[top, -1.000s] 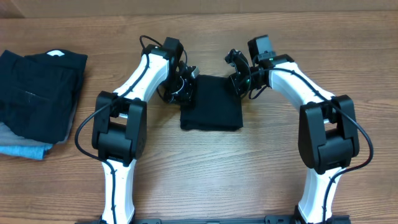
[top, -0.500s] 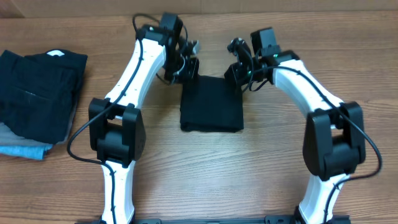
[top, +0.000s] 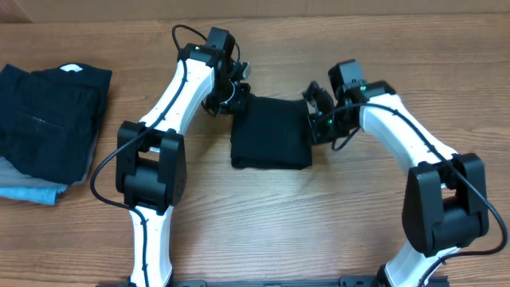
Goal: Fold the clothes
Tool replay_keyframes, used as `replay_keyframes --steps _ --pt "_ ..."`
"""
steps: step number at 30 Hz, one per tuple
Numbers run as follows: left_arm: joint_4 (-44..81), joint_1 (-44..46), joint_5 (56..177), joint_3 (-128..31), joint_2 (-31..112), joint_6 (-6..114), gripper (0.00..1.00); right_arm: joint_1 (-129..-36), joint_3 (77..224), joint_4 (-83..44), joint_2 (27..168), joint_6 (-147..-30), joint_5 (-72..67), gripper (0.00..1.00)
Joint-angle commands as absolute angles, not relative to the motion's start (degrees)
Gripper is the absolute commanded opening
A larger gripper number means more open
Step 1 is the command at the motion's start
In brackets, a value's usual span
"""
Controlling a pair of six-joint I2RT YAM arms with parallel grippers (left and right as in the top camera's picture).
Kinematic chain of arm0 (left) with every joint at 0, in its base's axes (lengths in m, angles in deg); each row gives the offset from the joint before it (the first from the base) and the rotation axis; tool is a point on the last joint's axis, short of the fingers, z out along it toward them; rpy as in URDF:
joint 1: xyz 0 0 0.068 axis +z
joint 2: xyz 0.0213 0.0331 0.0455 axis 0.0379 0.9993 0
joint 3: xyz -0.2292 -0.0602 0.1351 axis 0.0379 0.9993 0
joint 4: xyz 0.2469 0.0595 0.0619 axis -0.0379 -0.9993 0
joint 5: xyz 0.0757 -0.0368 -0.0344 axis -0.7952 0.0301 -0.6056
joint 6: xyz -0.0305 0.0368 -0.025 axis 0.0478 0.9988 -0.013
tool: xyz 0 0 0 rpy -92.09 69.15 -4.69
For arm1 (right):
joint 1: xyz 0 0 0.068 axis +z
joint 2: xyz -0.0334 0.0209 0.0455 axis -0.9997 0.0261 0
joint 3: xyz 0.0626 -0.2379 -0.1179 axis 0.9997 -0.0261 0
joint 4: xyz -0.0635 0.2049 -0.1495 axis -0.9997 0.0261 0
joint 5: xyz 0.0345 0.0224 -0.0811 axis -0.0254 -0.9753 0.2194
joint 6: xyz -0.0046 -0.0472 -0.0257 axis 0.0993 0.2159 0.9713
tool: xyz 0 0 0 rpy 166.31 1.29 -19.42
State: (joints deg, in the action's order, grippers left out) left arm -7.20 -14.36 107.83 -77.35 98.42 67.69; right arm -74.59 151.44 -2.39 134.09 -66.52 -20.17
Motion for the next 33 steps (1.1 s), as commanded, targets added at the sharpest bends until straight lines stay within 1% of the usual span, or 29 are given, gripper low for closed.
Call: replay_keyframes --steps 1,5,10,13,15,17,19,21,22,24,25,26,30,33 --pt "-6.5 -14.7 105.2 -76.5 98.8 66.6 0.2 -74.7 144.3 -6.6 133.9 -66.4 -20.8 0.04" --pt "-6.2 -14.8 105.2 -76.3 100.6 65.5 0.2 -74.7 136.4 -14.1 133.9 -66.5 -20.8 0.04" --pt "-5.4 -14.8 105.1 -76.2 106.5 65.2 0.19 -74.7 134.0 -17.9 133.9 -66.5 -20.8 0.04" --pt "-5.2 -14.8 105.2 -76.6 108.0 65.2 0.06 -74.7 134.0 -17.8 133.9 -66.5 -20.8 0.04" --pt "-7.2 -14.7 105.2 -80.7 107.5 65.2 0.04 -74.7 134.2 -17.8 133.9 -66.5 -20.8 0.04" --pt "-11.5 -14.7 105.2 -88.4 106.3 65.2 0.04 -74.7 136.5 -15.7 133.9 -66.5 -20.9 0.04" --pt "-17.1 -14.7 105.2 -97.7 104.3 65.2 0.05 -74.7 143.7 -8.2 133.9 -66.3 -21.7 0.04" --pt "-23.3 -14.8 105.4 -104.6 102.8 64.5 0.05 -74.7 154.0 0.7 133.9 -64.9 -21.7 0.04" --pt "-24.9 -14.8 105.6 -105.3 102.8 64.3 0.05 -74.7 157.9 2.7 133.9 -64.9 -21.7 0.04" --pt "-27.2 -14.8 105.6 -104.2 102.9 64.3 0.08 -74.7 162.6 3.0 133.9 -64.9 -21.7 0.04" --pt "-27.3 -14.9 105.6 -102.4 102.9 64.3 0.09 -74.8 163.2 0.6 133.9 -64.9 -21.6 0.04" --pt "-25.2 -15.0 104.9 -98.4 103.0 64.3 0.14 -74.8 162.4 -3.9 134.0 -65.0 -20.1 0.04" --pt "-18.0 -15.1 105.1 -88.1 103.0 64.3 0.15 -74.8 160.9 -8.5 135.0 -64.9 -17.1 0.04" --pt "-15.5 -15.2 105.2 -83.0 103.0 64.3 0.15 -74.8 160.9 -10.9 139.3 -64.9 -13.3 0.04"
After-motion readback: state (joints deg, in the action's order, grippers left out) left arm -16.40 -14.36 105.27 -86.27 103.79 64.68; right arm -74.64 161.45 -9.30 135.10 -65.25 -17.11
